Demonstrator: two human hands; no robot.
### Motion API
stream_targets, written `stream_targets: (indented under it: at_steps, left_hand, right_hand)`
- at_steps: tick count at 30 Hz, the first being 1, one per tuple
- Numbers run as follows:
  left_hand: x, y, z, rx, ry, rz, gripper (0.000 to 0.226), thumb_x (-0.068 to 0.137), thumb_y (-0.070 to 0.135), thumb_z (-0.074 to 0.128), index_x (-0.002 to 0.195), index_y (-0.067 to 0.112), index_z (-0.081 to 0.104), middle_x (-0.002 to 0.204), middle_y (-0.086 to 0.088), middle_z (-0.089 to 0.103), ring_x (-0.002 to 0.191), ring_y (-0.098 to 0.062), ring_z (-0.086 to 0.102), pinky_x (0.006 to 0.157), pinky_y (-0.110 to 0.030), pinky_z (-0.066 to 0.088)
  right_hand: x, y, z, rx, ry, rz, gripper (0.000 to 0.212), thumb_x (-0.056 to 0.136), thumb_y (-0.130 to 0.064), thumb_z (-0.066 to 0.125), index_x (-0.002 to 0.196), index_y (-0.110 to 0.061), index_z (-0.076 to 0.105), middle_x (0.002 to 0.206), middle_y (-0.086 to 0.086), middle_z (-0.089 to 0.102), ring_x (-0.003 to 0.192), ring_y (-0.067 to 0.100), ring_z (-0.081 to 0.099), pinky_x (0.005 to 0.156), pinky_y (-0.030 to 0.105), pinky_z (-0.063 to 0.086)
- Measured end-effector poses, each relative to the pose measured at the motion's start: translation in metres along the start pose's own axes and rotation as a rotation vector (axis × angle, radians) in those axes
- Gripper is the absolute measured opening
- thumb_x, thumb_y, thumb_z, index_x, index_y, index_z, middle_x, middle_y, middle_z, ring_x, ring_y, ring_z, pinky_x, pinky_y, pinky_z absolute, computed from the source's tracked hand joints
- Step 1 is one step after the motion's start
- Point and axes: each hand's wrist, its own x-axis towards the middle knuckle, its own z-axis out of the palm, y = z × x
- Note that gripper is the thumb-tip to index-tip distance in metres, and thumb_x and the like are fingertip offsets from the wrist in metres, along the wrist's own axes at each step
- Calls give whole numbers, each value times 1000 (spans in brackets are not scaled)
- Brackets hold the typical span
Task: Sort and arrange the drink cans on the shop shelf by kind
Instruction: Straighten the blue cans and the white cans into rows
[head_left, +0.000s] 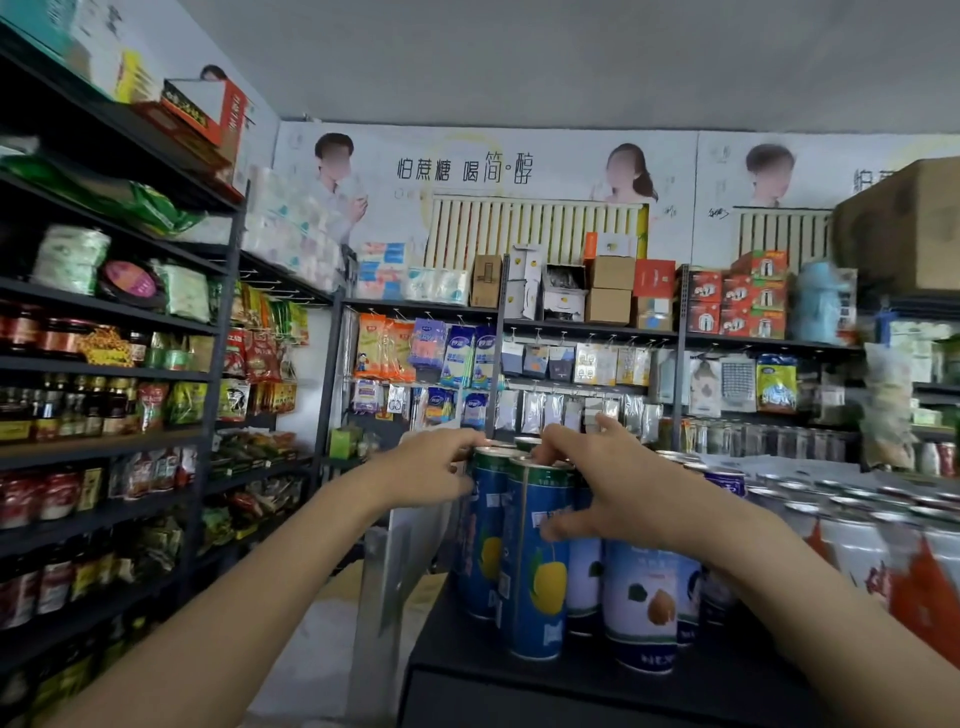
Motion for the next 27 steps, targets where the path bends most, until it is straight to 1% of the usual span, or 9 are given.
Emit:
stream_targets:
  at_steps: [3, 6, 8, 12, 17, 19, 21, 24, 27]
  left_hand:
    - [3, -4, 0, 44, -31, -5, 36, 88, 5, 50, 124, 6, 50, 128, -12, 53, 120, -26, 49, 102, -44, 39]
    - [3, -1, -7, -113, -7, -53, 17, 92, 9, 46, 107, 17, 50, 128, 0, 50, 120, -15, 47, 104, -37, 38]
    - [4, 2, -11, -218, -14, -74, 10, 96, 16, 43, 98, 23, 50, 128, -3, 50, 119, -16, 48, 105, -39, 38]
    - [1, 10, -13, -184, -70, -16, 23, 94, 35, 48, 109, 18, 54, 127, 0, 53, 120, -13, 47, 105, -36, 36]
    - [-2, 9, -11, -113, -27, 72, 15, 86, 24, 63, 99, 24, 56, 129, 4, 51, 119, -8, 44, 100, -29, 33]
    - [-2, 10, -9, -76, 33, 118, 14, 85, 21, 64, 89, 28, 54, 123, 5, 56, 114, -8, 49, 92, -27, 36]
    - [-3, 12, -6, -67, 93, 180, 16, 85, 16, 64, 82, 27, 53, 110, 3, 62, 107, -12, 56, 87, -30, 44]
    - [-5, 13, -4, -55, 156, 207, 17, 85, 14, 64, 77, 24, 53, 96, -1, 64, 99, -16, 60, 86, -35, 50]
    - [-6, 15, -7, -71, 173, 181, 14, 84, 15, 64, 75, 19, 55, 93, 0, 64, 99, -16, 60, 87, -31, 50]
  right_hand:
    - [4, 0, 2, -16, 13, 0, 53, 77, -47, 68, 113, -16, 44, 108, 2, 59, 103, 19, 52, 114, 32, 1]
    - [4, 0, 4, -14, 24, -2, 52, 77, -46, 68, 111, -15, 44, 103, 3, 60, 99, 19, 52, 114, 31, 4]
    - [3, -1, 6, -9, 38, -11, 50, 78, -46, 68, 110, -16, 43, 102, 3, 61, 97, 19, 53, 114, 31, 2]
    - [2, -3, 5, -17, 30, -11, 44, 80, -45, 67, 102, -20, 38, 98, 3, 61, 94, 19, 54, 115, 33, 2]
    - [5, -3, 7, 22, -12, -6, 47, 77, -48, 69, 93, -22, 33, 71, -7, 48, 65, 3, 42, 115, 35, 9]
    - [7, -2, 6, 21, -22, -1, 46, 78, -48, 67, 92, -22, 32, 70, -8, 46, 65, -1, 40, 116, 38, 6]
    - [9, -1, 1, 31, -38, 2, 42, 78, -48, 66, 92, -22, 35, 76, -6, 51, 71, 5, 46, 114, 38, 5]
    - [13, 1, -7, 95, -59, -7, 41, 75, -46, 70, 92, -22, 42, 92, -2, 57, 86, 13, 51, 108, 36, 19]
    - [14, -1, -10, 215, -69, 11, 42, 72, -41, 76, 92, -20, 46, 100, -3, 54, 95, 16, 49, 89, 33, 41]
